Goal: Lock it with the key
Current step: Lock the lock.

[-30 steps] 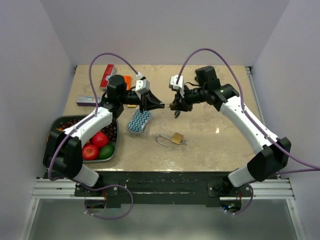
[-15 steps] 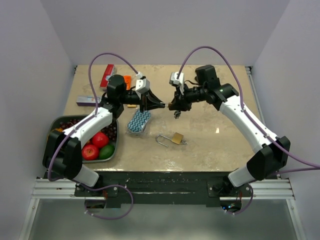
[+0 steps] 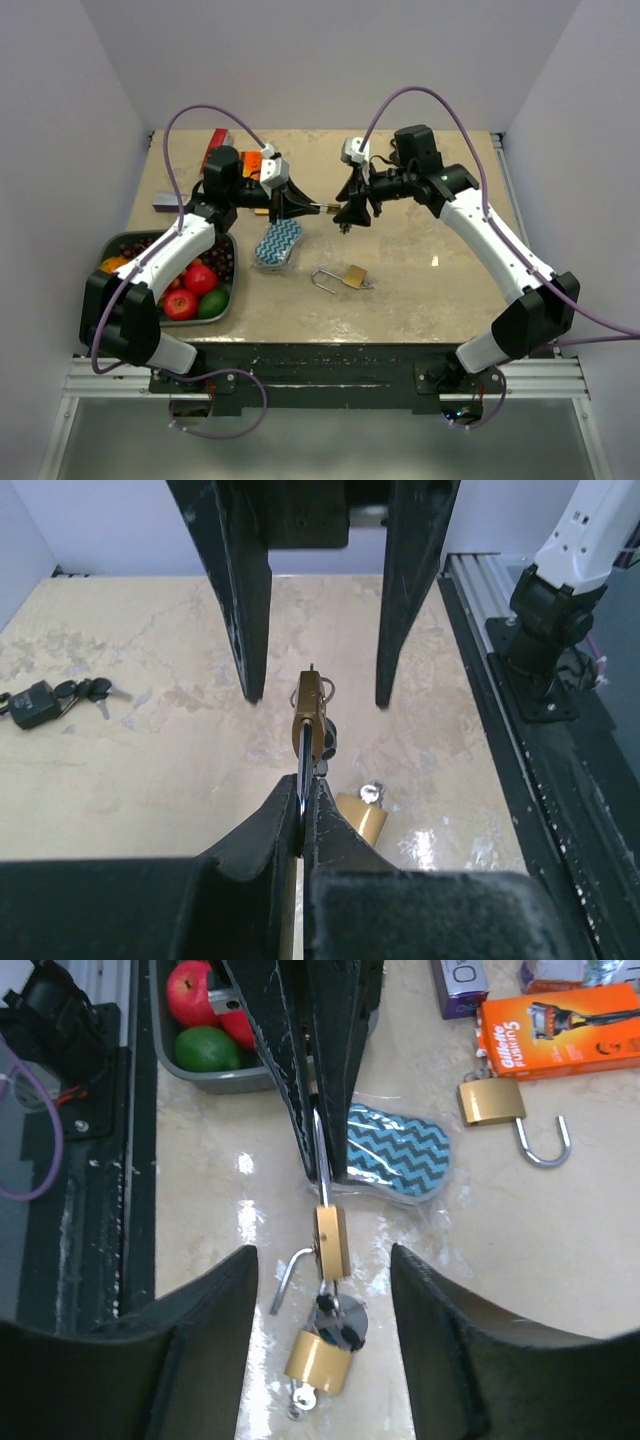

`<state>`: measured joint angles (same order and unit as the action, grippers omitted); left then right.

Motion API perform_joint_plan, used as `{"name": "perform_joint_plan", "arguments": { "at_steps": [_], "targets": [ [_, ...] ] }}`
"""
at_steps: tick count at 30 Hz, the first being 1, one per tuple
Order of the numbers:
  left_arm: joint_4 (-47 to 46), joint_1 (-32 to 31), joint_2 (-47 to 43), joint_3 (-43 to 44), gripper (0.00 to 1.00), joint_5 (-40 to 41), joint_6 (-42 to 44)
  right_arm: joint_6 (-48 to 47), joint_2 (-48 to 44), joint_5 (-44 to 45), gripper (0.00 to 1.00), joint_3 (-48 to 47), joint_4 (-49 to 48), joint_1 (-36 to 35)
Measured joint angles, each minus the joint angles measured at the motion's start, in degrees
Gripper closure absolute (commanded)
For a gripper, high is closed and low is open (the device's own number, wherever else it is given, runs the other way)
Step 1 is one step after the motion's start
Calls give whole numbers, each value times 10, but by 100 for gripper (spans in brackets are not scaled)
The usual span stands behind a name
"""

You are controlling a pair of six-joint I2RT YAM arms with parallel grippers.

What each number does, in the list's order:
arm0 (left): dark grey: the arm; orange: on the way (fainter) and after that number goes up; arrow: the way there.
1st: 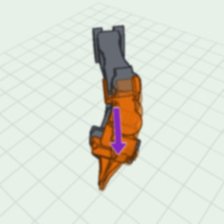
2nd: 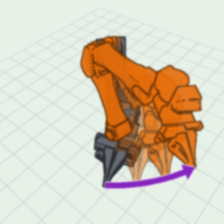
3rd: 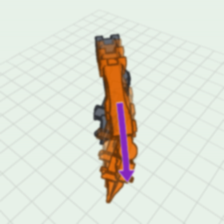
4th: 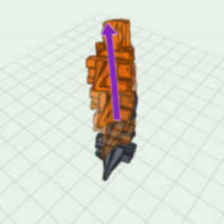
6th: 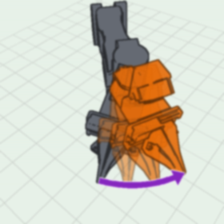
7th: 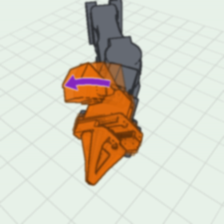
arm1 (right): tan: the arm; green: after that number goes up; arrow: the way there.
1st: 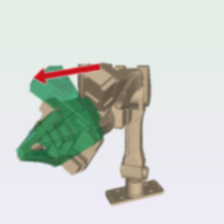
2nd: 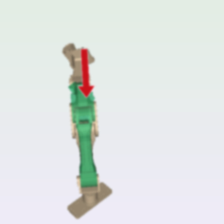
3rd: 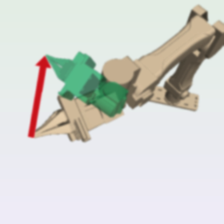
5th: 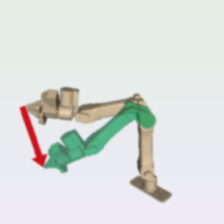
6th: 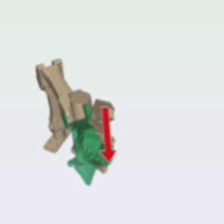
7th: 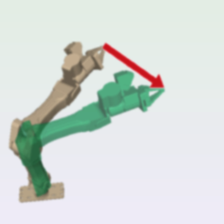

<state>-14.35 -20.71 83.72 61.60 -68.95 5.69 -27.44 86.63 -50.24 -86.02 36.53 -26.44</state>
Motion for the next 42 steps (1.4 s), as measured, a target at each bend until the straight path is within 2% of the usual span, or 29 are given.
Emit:
{"name": "perform_joint_plan", "arguments": {
  "at_steps": [6,12,27,32,33,35,42],
  "targets": [
    [89,20,-4,9,100,2,73,-27,-7,-4,43,-6,23,19],
    [94,20,-4,9,100,2,74,-38,-16,-3,46,-5,32,21],
    [75,18,-14,9,100,2,56,-47,-16,17,71,12,13,5],
    [75,18,-16,9,100,2,54,-53,-16,28,86,12,11,5],
    [75,18,-16,9,100,2,54,-56,-16,28,92,12,11,5],
    [73,18,-16,9,100,2,54,-58,-16,28,99,12,11,5],
    [71,18,-16,9,100,2,54,-63,-16,29,100,12,11,5]
  ]
}}
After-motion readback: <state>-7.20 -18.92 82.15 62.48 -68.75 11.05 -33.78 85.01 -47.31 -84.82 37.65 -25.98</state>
